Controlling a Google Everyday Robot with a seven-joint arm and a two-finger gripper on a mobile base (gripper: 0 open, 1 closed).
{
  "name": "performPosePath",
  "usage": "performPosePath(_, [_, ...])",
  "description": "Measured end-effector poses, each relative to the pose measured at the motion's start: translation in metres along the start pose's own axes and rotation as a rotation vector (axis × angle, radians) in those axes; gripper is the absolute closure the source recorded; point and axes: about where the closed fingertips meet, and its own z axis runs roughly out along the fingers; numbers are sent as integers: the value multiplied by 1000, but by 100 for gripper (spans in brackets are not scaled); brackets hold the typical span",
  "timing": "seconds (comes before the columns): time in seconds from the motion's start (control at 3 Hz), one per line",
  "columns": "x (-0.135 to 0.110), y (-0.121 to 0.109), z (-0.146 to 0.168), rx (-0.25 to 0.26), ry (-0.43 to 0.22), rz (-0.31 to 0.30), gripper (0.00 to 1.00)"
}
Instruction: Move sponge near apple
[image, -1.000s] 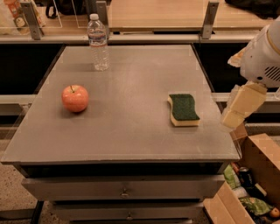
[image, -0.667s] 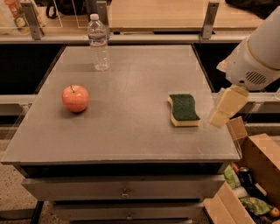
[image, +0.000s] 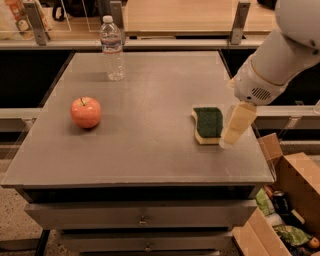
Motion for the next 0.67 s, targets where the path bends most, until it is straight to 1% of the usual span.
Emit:
performPosePath(0.33, [0,-8,18,-28,1,-19,0])
performPosePath(0.67, [3,-13,30,-50,3,-25,0])
